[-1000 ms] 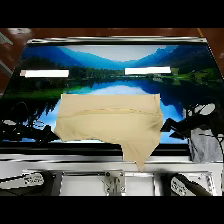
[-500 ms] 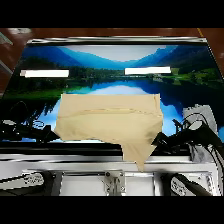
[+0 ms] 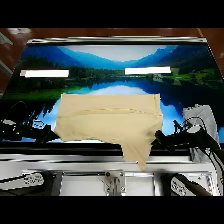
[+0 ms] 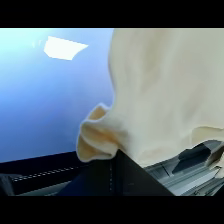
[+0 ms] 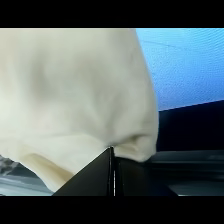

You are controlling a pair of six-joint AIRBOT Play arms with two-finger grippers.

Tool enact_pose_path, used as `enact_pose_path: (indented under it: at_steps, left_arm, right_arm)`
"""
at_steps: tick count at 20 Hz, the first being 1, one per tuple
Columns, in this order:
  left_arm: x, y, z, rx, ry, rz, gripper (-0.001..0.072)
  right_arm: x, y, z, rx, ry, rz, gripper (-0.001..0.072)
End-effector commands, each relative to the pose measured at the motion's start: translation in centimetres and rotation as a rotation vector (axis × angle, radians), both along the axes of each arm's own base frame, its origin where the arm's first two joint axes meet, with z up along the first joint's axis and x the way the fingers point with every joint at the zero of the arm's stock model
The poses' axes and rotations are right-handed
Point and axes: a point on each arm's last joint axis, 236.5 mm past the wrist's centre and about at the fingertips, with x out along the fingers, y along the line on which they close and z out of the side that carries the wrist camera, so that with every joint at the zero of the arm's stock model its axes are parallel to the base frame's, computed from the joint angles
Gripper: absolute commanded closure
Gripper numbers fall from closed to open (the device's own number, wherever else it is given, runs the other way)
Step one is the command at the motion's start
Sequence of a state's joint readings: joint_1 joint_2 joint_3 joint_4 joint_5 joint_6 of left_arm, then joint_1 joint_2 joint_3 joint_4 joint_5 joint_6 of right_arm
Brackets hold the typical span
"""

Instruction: Fold the shirts.

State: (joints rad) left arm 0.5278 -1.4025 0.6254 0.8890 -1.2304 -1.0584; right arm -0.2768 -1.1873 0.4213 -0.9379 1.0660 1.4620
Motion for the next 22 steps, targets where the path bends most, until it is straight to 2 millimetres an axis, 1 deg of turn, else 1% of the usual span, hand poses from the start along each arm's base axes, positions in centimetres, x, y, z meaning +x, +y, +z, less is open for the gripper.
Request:
enact_pose_path:
  at_steps: [1,3,4,7,10,11,13,15,17,18,20,22]
  left_arm:
    - [0.8,0.5,0.1,0.026,-0.032,0.015,0.0672]
    - [2.2,0.8,1.2,0.032,-0.081,0.032,0.0672]
    - [3.2,1.0,2.1,0.033,-0.120,0.036,0.0672]
    - [7.1,1.6,5.6,0.025,-0.248,0.082,0.0672]
    - [10.3,2.1,8.7,0.030,-0.351,0.092,0.0672]
    - [11.1,2.1,9.5,0.040,-0.378,0.083,0.0672]
    - [12.6,2.4,10.9,0.064,-0.418,0.085,0.0672]
    - [14.7,3.3,11.8,0.110,-0.463,0.134,0.0672]
    - [16.8,3.8,12.3,0.139,-0.488,0.173,0.0671]
    - [17.5,3.5,12.3,0.134,-0.487,0.167,0.0672]
    - [18.9,2.2,11.9,0.107,-0.476,0.149,0.0672]
    - [20.0,1.1,11.0,0.085,-0.456,0.132,0.0672]
  right_arm:
    - [0.2,0.8,1.0,0.046,-0.006,0.019,0.0645]
    - [1.7,0.9,2.7,0.058,-0.065,0.049,0.0646]
    - [3.1,0.8,4.0,0.061,-0.116,0.048,0.0645]
    - [8.2,0.9,8.4,0.087,-0.282,-0.010,0.0646]
    - [12.8,0.9,12.3,0.134,-0.419,-0.104,0.0646]
    - [14.1,0.7,13.5,0.139,-0.462,-0.133,0.0646]
    - [16.2,-0.3,15.0,0.109,-0.534,-0.167,0.0646]
    - [18.0,-1.5,15.9,0.071,-0.589,-0.214,0.0646]
    - [19.2,-2.0,15.8,0.074,-0.588,-0.238,0.0646]
    - [19.7,-2.1,15.4,0.078,-0.577,-0.241,0.0646]
    - [21.1,-2.6,14.3,0.078,-0.562,-0.253,0.0646]
    - [23.0,-3.7,13.1,0.054,-0.566,-0.285,0.0646]
